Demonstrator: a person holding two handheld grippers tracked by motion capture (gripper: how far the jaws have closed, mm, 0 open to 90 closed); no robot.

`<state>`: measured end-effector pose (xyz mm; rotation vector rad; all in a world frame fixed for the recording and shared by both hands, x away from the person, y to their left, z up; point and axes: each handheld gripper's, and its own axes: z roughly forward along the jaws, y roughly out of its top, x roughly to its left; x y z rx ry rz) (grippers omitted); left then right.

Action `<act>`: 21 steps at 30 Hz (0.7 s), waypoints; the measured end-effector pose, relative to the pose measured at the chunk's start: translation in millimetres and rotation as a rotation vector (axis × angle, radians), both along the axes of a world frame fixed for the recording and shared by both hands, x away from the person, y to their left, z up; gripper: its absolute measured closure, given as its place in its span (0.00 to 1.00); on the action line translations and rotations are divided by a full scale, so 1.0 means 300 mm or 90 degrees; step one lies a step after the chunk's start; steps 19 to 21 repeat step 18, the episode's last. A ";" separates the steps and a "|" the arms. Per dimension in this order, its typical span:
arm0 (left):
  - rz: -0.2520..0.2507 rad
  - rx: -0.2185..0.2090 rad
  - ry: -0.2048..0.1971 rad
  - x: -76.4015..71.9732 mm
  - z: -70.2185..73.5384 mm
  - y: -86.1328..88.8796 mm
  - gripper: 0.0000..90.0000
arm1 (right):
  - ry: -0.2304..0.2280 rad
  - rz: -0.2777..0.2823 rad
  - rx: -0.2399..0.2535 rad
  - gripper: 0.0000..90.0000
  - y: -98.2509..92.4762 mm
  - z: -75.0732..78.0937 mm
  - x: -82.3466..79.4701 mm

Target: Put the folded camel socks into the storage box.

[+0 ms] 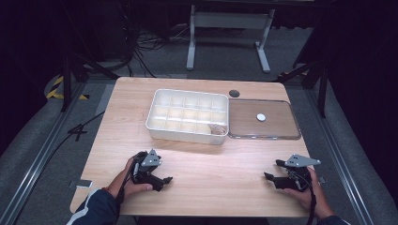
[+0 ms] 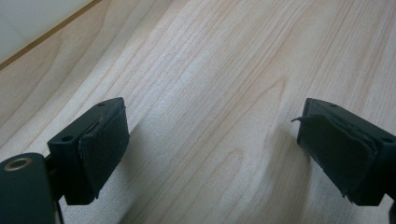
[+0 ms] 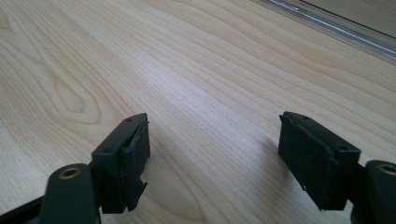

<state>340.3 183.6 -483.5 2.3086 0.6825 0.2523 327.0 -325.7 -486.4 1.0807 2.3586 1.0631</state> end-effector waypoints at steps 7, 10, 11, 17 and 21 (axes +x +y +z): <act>-0.001 0.001 0.000 0.001 0.000 -0.001 0.10 | 0.002 -0.008 0.001 0.28 -0.001 0.001 0.001; -0.001 0.001 0.000 0.001 0.000 -0.001 0.10 | 0.002 -0.012 0.003 0.28 -0.001 0.001 0.002; -0.001 0.001 0.000 0.002 0.000 -0.001 0.10 | 0.002 -0.011 0.001 0.28 -0.001 0.001 0.002; -0.003 -0.003 0.001 0.003 -0.001 -0.003 0.10 | 0.002 -0.013 -0.001 0.27 -0.002 0.000 0.003; -0.003 -0.003 0.001 0.003 -0.001 -0.003 0.10 | 0.002 -0.013 -0.001 0.27 -0.002 0.000 0.003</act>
